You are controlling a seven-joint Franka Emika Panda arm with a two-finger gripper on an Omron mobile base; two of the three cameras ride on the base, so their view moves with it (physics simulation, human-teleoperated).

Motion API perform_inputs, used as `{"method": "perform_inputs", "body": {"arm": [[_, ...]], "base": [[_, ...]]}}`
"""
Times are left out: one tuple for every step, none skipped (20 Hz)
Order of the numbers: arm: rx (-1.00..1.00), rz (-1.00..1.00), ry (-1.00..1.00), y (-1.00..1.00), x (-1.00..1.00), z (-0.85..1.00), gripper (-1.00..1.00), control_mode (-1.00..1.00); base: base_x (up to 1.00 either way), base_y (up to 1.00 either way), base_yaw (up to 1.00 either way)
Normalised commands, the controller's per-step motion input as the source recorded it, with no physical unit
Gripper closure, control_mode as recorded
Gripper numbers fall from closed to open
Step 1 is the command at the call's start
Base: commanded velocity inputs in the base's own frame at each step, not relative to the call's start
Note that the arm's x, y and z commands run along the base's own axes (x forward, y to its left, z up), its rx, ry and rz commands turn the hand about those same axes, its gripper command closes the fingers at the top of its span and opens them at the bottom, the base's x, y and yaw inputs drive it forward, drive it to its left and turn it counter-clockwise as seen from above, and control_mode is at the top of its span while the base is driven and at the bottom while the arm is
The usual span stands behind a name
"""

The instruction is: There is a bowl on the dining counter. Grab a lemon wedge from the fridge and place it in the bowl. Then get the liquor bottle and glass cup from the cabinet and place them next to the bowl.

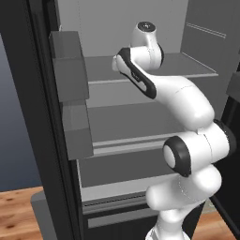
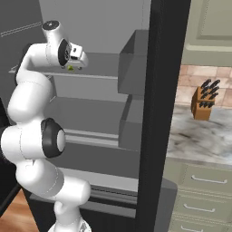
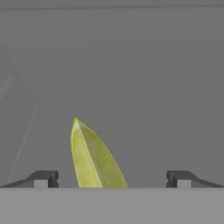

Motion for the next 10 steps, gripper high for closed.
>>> {"method": "perform_inputs", "body": {"arm": [[-0.01, 0.00, 0.08, 0.00, 0.31, -0.71, 1.00, -1.00], [-0.01, 0.00, 0.09, 0.00, 0.31, -0.73, 1.00, -1.00], [-0.01, 0.00, 0.10, 0.01, 0.32, -0.73, 1.00, -1.00], [-0.01, 0.00, 0.10, 0.00, 0.32, -0.71, 1.00, -1.00], [0.00, 0.00, 0.10, 0.00, 0.33, -0.71, 1.00, -1.00], [0.00, 0.00, 0.07, 0.00, 0.27, -0.66, 1.00, -1.00], [0.00, 0.00, 0.04, 0.00, 0.24, -0.64, 1.00, -1.00], [0.00, 0.01, 0.02, 0.00, 0.14, -0.61, 1.00, -1.00], [0.00, 0.02, 0.02, 0.00, 0.09, -0.60, 1.00, -1.00], [0.00, 0.02, 0.00, -0.01, 0.01, -0.54, 1.00, -1.00]], "base": [[0.00, 0.00, 0.00], [0.00, 0.00, 0.00], [0.00, 0.00, 0.00], [0.00, 0.00, 0.00], [0.00, 0.00, 0.00], [0.00, 0.00, 0.00], [0.00, 0.00, 0.00], [0.00, 0.00, 0.00], [0.00, 0.00, 0.00], [0.00, 0.00, 0.00]]}}
